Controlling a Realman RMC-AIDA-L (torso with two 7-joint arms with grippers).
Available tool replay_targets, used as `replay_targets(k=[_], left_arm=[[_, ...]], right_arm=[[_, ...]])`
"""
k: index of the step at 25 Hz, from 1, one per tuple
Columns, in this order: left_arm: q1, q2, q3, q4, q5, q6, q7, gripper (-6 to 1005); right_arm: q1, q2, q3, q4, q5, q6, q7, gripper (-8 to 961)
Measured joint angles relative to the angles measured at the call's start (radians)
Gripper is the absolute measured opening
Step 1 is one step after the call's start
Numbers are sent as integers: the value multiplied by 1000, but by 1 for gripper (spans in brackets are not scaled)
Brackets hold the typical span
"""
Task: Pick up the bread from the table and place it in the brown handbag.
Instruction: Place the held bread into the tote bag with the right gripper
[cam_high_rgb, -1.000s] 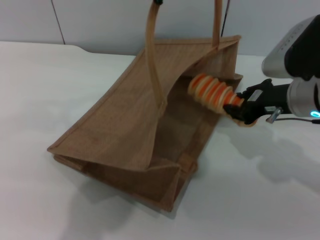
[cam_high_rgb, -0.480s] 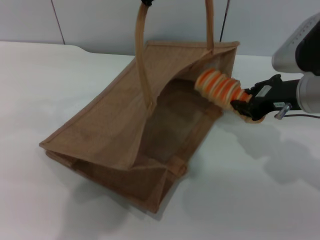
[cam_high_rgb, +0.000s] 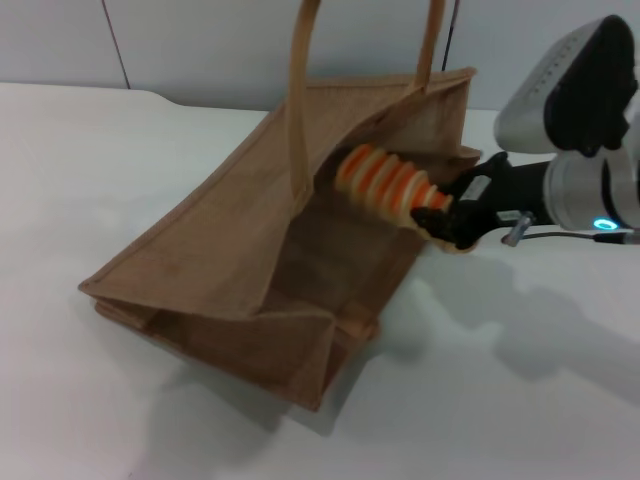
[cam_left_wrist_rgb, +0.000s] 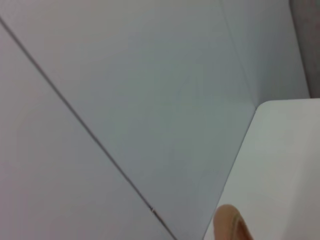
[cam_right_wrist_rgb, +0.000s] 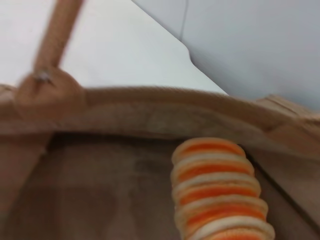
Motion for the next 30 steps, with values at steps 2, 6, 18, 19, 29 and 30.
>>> replay_targets(k=[2,6,18,19,29,30], left_arm=[[-3,-1,18,0,-7,11,-2,117],[-18,-1,78,-7,-15,46,-21,117],[-43,-2,147,-11,-49,91,-49,117],[-49,-2,148,-11,-53,93,-50,117],[-70,-4,188,-4,-67,118,-73,117],[-71,-4,188,-4,-67,119,-74,117]], right_arm=[[7,-1,-21,6,19,-17,0,323],[38,0,-45,49,34,-45,0,311],[140,-1,-126,190,134,-184,-10,305],[149,-1,-134,202,144,-193,-11,305],[216,2,-185,332,179,-304,-12,298],[223,2,-190,342,193,-319,-14,297]])
